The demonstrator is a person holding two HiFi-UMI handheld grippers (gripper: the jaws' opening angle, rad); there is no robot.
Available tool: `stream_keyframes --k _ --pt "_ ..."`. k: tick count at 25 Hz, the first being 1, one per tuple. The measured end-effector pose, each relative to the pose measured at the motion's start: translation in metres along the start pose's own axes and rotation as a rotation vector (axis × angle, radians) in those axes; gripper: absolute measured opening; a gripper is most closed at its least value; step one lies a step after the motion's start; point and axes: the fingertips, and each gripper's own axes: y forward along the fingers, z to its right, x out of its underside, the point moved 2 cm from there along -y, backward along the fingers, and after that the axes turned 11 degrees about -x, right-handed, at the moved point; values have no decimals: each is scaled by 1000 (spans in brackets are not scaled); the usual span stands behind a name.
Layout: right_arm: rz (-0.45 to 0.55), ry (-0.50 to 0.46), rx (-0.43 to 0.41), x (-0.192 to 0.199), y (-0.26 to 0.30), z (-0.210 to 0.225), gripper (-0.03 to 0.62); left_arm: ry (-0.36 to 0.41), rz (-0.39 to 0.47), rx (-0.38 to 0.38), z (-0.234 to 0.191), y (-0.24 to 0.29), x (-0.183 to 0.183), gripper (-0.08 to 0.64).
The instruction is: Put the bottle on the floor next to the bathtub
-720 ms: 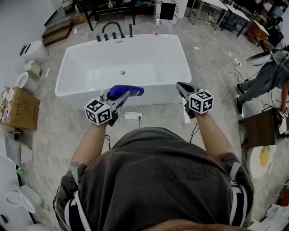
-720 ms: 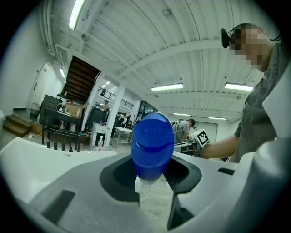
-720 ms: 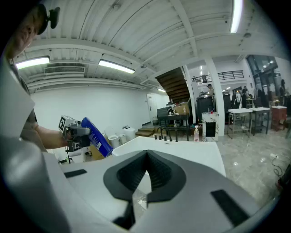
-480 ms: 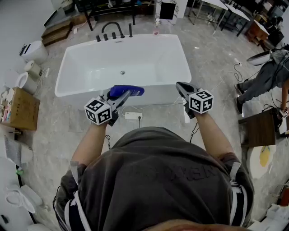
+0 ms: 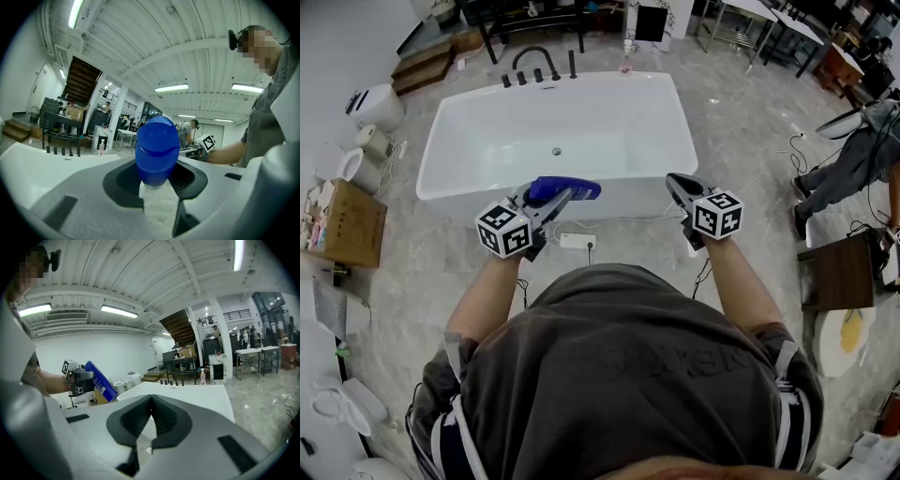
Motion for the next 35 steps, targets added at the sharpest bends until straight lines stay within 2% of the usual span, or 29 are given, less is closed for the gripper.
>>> stream_keyframes --k 5,10,13,16,21,25,29,32,35 --pt "3 1 -47 11 -21 8 -9 -25 -15 -31 29 4 -4 140" --pt "3 31 -128 43 -24 23 -9 -68 -41 -97 47 -3 7 140" --pt "0 64 -163 50 -2 16 -9 -66 -58 -121 38 -22 3 140" --pt "-13 55 -190 42 30 -8 -9 -69 -27 -137 11 -49 -5 140" --pt "-43 -20 -209 24 106 -75 -9 -82 38 -109 -71 -110 4 140" --pt "-28 -28 -159 26 208 -151 -9 -76 76 -57 -184 -196 27 140" --pt "39 63 -105 24 319 -237 -9 -23 33 -36 -301 -293 35 140" --pt "43 138 -87 15 381 -303 -8 23 -41 -11 -364 -359 29 140" --pt "20 145 -96 5 421 -354 -8 16 -65 -8 -411 -404 18 140"
